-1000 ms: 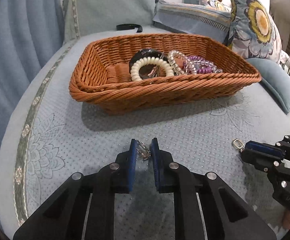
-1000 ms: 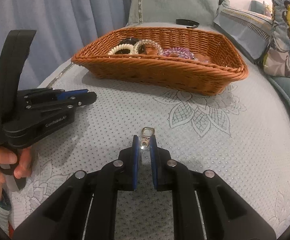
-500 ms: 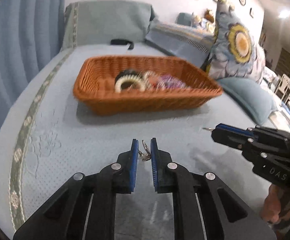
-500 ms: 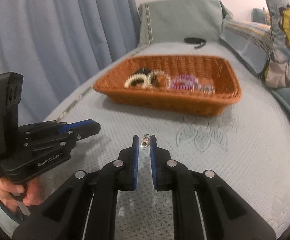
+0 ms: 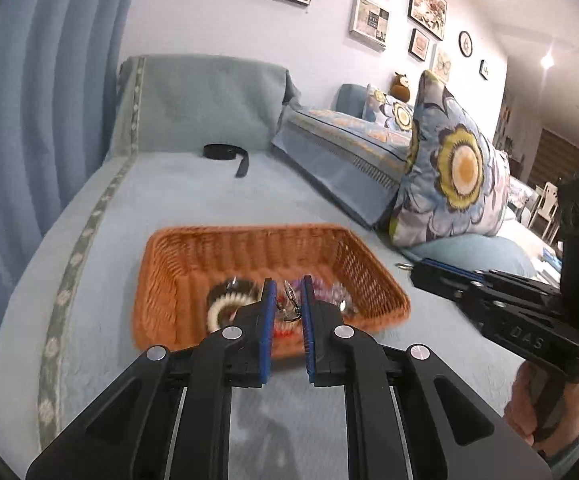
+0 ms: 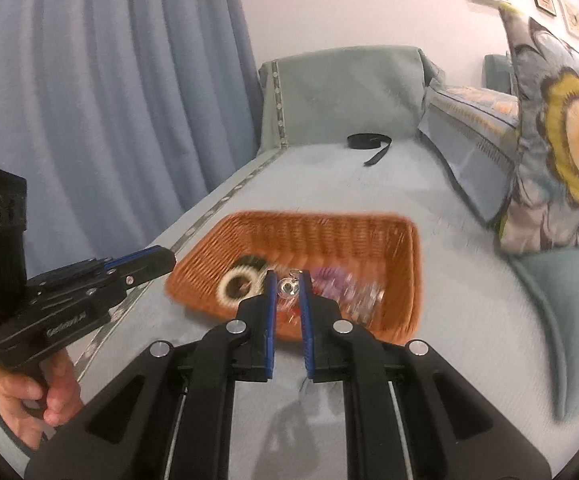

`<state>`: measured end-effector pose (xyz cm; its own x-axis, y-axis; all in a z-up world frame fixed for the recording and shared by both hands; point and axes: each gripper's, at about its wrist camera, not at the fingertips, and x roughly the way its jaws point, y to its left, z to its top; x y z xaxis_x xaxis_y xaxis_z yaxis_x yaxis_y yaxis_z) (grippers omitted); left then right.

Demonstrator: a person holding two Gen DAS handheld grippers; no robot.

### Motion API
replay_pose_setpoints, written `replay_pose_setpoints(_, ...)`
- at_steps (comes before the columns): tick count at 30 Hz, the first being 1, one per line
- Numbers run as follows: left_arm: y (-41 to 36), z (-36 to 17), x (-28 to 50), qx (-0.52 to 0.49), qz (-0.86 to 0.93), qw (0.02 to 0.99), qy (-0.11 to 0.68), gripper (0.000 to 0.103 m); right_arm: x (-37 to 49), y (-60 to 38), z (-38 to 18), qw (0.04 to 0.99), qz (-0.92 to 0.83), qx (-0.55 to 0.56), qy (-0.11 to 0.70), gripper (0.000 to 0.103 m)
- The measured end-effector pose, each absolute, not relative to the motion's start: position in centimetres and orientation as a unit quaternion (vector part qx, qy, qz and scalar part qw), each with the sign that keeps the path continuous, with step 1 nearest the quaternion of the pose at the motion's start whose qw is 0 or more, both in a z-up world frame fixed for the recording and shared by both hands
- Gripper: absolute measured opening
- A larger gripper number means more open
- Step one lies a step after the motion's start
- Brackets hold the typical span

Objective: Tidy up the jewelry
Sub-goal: 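Carry the ring and charm into the basket and open both grippers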

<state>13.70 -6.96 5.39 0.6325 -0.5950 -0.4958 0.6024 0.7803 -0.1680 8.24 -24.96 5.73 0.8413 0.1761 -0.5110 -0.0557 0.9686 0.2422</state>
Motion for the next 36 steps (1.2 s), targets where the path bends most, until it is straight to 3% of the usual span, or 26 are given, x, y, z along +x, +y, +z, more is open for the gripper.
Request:
replay_pose_setpoints(8, -10.1, 1.9, 18.5, -0.012, -0.33, 0.896, 0.297, 0.011, 16.1, -27.6, 1.4, 0.915, 0.083, 0.178, 0.351, 0.009)
replay_pose_setpoints(19, -11.4, -0.5, 20.2, 0.008, -0.31, 0.898, 0.312, 0.012, 18.9, -28.3, -1.5, 0.9, 0.064, 0.197, 0.383, 0.009)
replay_pose_setpoints(20, -11.4, -0.5, 20.2, 0.006, -0.311, 0.898, 0.312, 0.013, 19.0, -28.5, -1.6, 0.899, 0.062, 0.198, 0.385, 0.01)
replay_pose_setpoints(22, -11.0, -0.5, 20.2, -0.004, -0.32, 0.893, 0.315, 0.026, 19.2, -28.8, -1.7, 0.895, 0.066, 0.205, 0.39, 0.01)
replay_pose_setpoints(23, -10.9, -0.4, 20.1, -0.006, -0.321, 0.893, 0.316, 0.04, 19.2, -29.0, -1.7, 0.894, 0.065, 0.209, 0.392, 0.012)
replay_pose_setpoints(24, -10.6, -0.3, 19.9, -0.009, -0.321, 0.894, 0.313, 0.044, 19.0, -29.2, -1.7, 0.893, 0.062, 0.213, 0.391, 0.019)
replay_pose_setpoints(27, -9.6, 0.4, 19.2, -0.023, -0.325, 0.894, 0.307, 0.044, 18.1, -29.7, -1.2, 0.895, 0.064, 0.222, 0.382, 0.027)
replay_pose_setpoints(34, -5.5, 3.1, 15.2, -0.038, -0.312, 0.906, 0.282, 0.044, 13.2, -29.6, 0.9, 0.902, 0.077, 0.243, 0.349, 0.027)
replay_pose_setpoints(36, -4.5, 3.8, 12.9, -0.026, -0.299, 0.915, 0.268, 0.045, 11.0, -29.2, 1.5, 0.907, 0.077, 0.241, 0.335, 0.031)
